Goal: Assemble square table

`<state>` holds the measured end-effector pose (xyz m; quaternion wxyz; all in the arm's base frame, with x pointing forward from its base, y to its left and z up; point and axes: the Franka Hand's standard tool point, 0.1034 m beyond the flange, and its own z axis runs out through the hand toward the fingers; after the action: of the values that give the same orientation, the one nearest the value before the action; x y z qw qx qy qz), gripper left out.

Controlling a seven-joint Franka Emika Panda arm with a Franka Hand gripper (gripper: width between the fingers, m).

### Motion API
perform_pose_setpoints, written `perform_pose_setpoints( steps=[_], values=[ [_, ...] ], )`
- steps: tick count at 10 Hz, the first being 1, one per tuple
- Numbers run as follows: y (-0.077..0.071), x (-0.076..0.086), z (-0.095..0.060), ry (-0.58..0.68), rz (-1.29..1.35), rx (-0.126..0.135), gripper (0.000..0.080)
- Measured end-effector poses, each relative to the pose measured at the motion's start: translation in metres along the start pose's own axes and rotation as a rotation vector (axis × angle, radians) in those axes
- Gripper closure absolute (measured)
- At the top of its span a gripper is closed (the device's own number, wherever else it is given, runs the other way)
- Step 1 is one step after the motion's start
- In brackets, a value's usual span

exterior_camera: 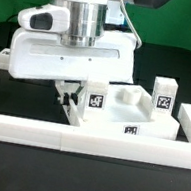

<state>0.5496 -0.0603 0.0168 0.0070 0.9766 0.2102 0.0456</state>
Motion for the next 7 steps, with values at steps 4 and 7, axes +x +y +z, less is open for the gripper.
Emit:
perform_pose_setpoints(
  steps=[4,7],
  values=[
    [-0.006,0.016,-0.002,-0.017,-0.488,-0.028,0.0735],
    [-0.009,0.025,-0.002,-0.041,-0.682,-0.034,0.0735]
  ],
)
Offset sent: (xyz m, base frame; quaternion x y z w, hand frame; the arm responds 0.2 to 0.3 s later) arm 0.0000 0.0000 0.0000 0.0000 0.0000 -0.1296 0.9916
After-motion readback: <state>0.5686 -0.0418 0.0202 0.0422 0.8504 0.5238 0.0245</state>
